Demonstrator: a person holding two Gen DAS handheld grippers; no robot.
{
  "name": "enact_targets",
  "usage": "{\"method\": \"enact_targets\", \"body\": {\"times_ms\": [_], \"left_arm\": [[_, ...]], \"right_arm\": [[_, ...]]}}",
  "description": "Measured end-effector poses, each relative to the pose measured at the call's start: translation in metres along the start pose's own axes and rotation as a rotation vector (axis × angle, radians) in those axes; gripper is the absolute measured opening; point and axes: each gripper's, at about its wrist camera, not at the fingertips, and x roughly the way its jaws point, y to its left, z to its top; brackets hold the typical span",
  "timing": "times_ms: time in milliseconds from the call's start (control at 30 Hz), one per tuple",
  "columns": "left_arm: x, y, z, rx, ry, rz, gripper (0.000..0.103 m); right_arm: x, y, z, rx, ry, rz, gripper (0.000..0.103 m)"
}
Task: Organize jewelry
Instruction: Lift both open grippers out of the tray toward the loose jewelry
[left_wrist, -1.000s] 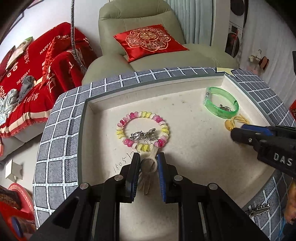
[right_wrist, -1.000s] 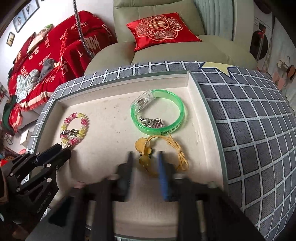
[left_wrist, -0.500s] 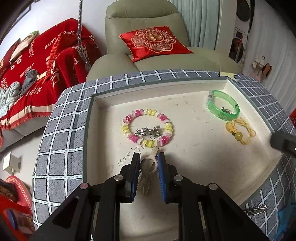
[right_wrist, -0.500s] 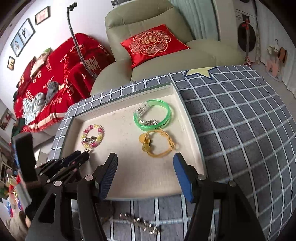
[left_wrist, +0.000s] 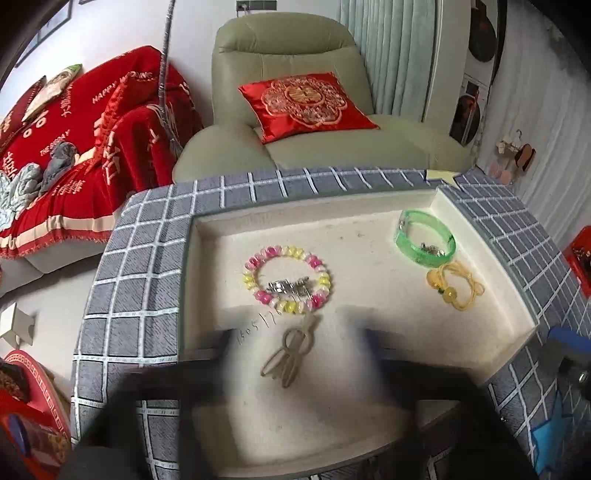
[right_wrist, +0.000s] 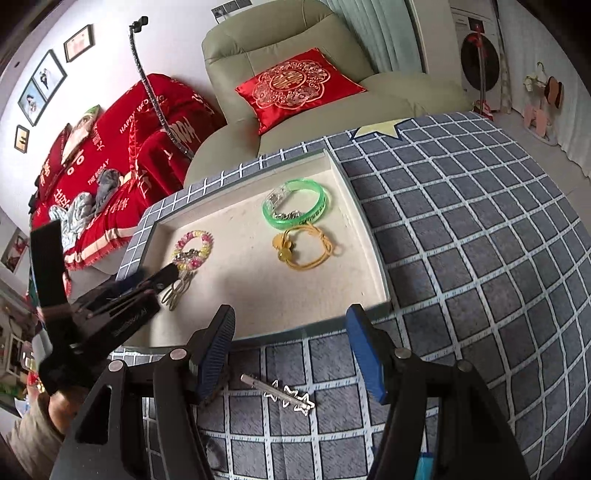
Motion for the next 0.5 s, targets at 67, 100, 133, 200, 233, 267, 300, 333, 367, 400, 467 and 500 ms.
{"method": "enact_targets", "body": {"times_ms": [67,100,133,200,233,267,300,333,367,400,467,500], "left_arm": [[-0.009,-0.002,0.002,0.01,-0.043,0.011,0.103],[-0.011,-0.004,0.003,0.025,-0.037,0.003,0.103],[-0.013,-0.004,0.003,0.03,-0.038,0.004,0.103],[-0.02,-0.004,0.004,0.032,-0.055,0.012,0.103],[-0.025,-0.003,0.003,0.028,-0.066,0.009,0.103],[-0.031,-0.002,0.002,0.024,-0.078,0.005,0.103],[-0.037,-0.001,0.001,0.022,-0.086,0.0,0.103],[-0.04,0.001,0.0,0.022,-0.088,-0.003,0.103],[-0.046,0.001,-0.002,0.023,-0.089,-0.005,0.103],[-0.051,0.001,-0.005,0.024,-0.087,-0.007,0.103],[-0.061,0.002,-0.012,0.026,-0.086,-0.013,0.103],[-0.069,0.003,-0.019,0.03,-0.09,-0.011,0.103]], "right_arm": [[0.0,-0.001,-0.002,0.0,0.003,0.0,0.066],[-0.001,-0.001,-0.003,0.0,0.004,0.0,0.067],[-0.002,-0.001,-0.003,0.002,0.002,0.002,0.07],[-0.008,-0.001,-0.005,0.003,-0.022,0.013,0.081],[-0.012,0.0,-0.005,-0.002,-0.041,0.019,0.083],[-0.015,0.001,-0.007,-0.007,-0.053,0.021,0.087],[-0.021,0.003,-0.008,-0.019,-0.076,0.021,0.094],[-0.026,0.004,-0.01,-0.026,-0.095,0.023,0.103],[-0.032,0.006,-0.012,-0.038,-0.121,0.029,0.103],[-0.037,0.009,-0.014,-0.048,-0.132,0.033,0.103],[-0.044,0.011,-0.017,-0.065,-0.133,0.037,0.103],[-0.048,0.012,-0.02,-0.074,-0.119,0.031,0.103]]}}
